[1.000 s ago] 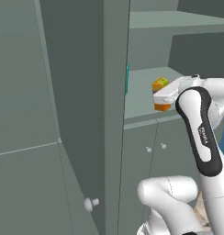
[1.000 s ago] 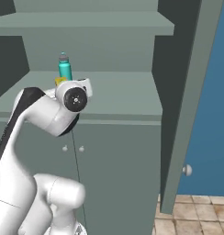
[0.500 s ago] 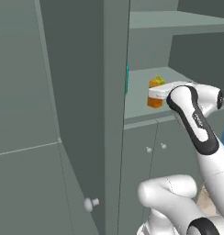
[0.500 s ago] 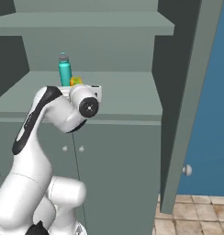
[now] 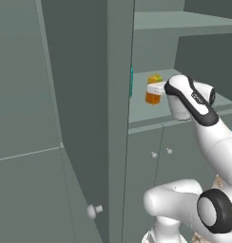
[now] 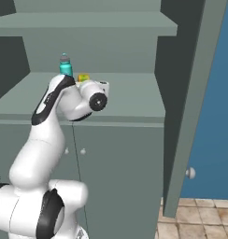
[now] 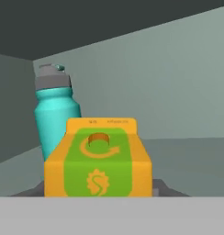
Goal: Pick the water bottle, boxed drink from the counter and place them in the open cabinet.
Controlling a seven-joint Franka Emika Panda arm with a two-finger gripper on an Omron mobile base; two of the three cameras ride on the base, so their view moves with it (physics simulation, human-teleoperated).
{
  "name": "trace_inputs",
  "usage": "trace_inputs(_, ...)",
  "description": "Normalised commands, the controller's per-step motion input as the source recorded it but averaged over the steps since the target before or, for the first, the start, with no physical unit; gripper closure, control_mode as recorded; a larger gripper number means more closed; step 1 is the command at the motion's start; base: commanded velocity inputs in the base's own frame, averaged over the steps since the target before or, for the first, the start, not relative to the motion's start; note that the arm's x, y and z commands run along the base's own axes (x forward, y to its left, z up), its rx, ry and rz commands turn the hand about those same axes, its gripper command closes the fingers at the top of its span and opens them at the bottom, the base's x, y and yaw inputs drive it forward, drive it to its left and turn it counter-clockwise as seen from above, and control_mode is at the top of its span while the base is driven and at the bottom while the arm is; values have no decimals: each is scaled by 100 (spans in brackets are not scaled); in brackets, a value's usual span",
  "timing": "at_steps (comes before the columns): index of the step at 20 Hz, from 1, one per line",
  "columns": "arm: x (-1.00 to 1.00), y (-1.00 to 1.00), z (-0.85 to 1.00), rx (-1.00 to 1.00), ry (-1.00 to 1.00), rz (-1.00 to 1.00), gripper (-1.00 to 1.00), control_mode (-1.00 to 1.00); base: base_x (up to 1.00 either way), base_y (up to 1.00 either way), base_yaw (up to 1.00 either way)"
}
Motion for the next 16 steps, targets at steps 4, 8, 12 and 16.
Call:
trace_inputs(4,54,-7,-29,-5,-4,0,100,-100,0,0,0)
trace_inputs(8,36,-2,-44,-17,-17,0,100,-100,0,0,0)
trace_inputs(12,30,0,-48,-18,-17,0,100,-100,0,0,0)
trace_inputs(16,41,0,-40,-11,-3,0,100,-100,0,0,0)
